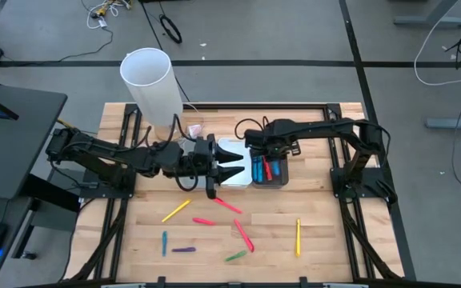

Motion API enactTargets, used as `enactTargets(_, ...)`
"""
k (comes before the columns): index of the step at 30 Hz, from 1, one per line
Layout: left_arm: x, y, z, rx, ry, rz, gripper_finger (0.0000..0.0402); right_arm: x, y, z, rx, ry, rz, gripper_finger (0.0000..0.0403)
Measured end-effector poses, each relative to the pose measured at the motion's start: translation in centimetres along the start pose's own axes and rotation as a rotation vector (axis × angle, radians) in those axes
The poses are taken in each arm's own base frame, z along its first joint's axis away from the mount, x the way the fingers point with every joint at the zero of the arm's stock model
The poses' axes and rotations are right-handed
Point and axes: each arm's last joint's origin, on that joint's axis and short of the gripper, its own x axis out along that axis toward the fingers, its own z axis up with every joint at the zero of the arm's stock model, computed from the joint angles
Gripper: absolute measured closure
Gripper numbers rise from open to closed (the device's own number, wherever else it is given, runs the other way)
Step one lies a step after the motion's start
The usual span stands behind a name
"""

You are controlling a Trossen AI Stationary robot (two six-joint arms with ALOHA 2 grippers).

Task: Pick & Place Markers
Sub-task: Put the blue marker pen into the black bin

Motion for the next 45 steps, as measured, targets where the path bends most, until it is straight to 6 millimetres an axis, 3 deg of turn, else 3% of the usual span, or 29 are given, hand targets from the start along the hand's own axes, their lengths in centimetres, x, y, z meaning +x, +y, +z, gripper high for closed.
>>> enactTargets(14,0.0,0.2,-0.2,0.009,0.021,0.009,0.0225,4.3,-0.9,0.9,0.040,0.035,0.095,0.0358)
enactTargets(19,0.1,0.4,-0.2,0.008,0.024,0.018,0.0225,5.4,-1.8,1.1,0.046,0.047,0.069,0.0358)
enactTargets(25,0.2,1.0,0.0,0.003,0.018,0.037,0.0225,6.1,-1.4,1.0,0.030,0.071,0.150,0.0358)
enactTargets(36,0.3,1.2,0.1,0.003,0.017,0.043,0.0225,6.1,-1.4,1.0,0.002,0.127,0.178,0.0218)
enactTargets(45,0.3,1.2,0.0,0.003,0.018,0.044,0.0225,3.9,-1.9,1.0,-0.018,0.080,0.246,0.0204)
